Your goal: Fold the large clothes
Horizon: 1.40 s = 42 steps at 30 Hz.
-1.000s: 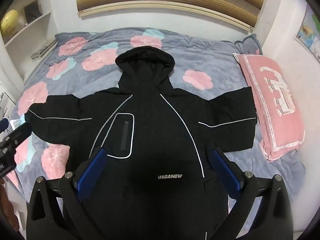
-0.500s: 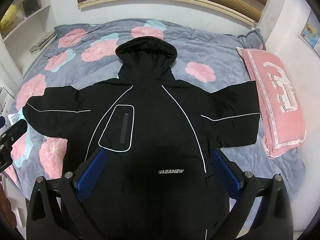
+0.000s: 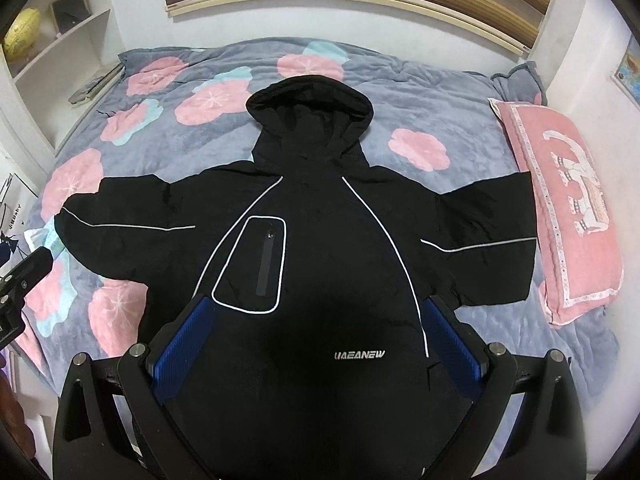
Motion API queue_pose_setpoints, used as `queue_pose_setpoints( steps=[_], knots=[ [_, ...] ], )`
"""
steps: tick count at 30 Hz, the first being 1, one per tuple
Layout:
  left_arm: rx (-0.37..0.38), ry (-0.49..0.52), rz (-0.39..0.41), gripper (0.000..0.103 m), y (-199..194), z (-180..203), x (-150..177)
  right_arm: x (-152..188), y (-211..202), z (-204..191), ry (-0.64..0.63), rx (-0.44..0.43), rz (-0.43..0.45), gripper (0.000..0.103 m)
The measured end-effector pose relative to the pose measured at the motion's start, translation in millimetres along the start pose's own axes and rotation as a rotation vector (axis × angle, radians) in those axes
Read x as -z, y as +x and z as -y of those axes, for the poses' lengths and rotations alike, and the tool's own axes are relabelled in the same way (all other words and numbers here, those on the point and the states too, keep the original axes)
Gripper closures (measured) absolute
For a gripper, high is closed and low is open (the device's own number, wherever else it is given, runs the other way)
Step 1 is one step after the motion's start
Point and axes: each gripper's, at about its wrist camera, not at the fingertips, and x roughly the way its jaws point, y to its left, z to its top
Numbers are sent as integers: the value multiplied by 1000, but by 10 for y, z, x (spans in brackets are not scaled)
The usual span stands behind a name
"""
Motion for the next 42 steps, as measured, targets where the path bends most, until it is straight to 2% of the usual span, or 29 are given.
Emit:
queue_pose_setpoints(
  steps=[13,21,28,32,37,40,42],
  knots=[
    [-6,-73,-15,5,217,-243,-245,-236,59,-8,-13,-2,18,0],
    [-10,-104,-23,5,457,-346,-473,-512,238,78,-4,4,7,0],
    [13,-209,-38,5,825,-670,-688,-812,446,57,-40,28,4,0],
    [16,-255,-59,5,1099,-1006,-710,-910,687,25,-50,35,-40,0],
    [-39,-385,-28,5,1314,-1811,-536,-942,1059,-36,-73,43,-118,0],
    [12,-455,-27,5,1469,-2251,-352,-964,1241,-131,-99,40,-155,0],
    [57,-508,-60,5,1627,-2473,-208,-970,1321,-222,-127,46,-166,0]
  ],
)
